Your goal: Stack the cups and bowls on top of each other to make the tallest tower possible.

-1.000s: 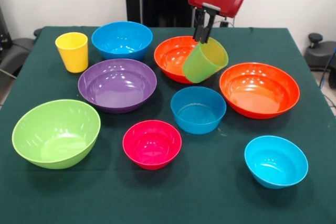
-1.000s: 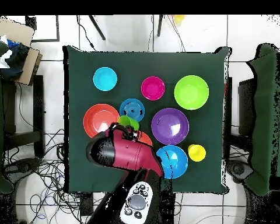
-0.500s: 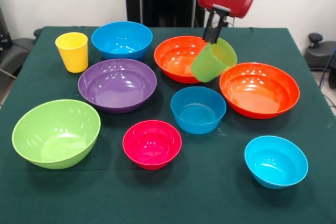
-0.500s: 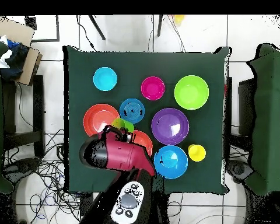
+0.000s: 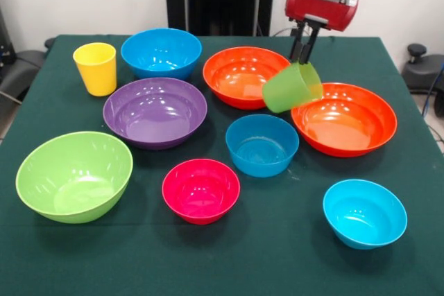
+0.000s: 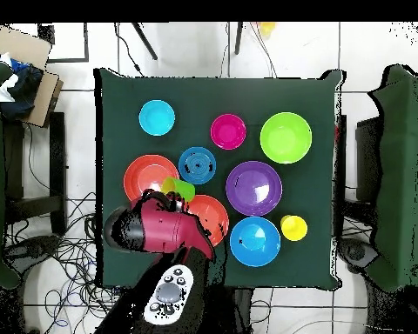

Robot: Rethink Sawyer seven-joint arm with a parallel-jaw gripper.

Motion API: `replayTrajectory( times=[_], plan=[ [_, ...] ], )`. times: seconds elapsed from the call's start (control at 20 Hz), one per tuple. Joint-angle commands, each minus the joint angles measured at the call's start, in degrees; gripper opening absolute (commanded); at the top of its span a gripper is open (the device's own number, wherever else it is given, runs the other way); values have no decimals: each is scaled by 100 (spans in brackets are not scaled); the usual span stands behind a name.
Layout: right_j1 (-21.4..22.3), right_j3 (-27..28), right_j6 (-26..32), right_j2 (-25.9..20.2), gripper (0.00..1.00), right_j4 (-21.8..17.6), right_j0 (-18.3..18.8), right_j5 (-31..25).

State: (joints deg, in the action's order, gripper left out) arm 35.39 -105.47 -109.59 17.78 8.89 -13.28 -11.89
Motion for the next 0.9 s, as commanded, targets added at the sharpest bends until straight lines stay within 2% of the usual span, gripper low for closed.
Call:
replayTrajectory(
  times=[0.05, 0.7, 0.9],
  plan=[
    [-529, 291, -972, -339, 0, 47, 2, 446],
    [-560, 210, -837, -554, 0, -26, 259, 650],
    [-398, 169, -726, -595, 0, -55, 343, 442]
  ],
)
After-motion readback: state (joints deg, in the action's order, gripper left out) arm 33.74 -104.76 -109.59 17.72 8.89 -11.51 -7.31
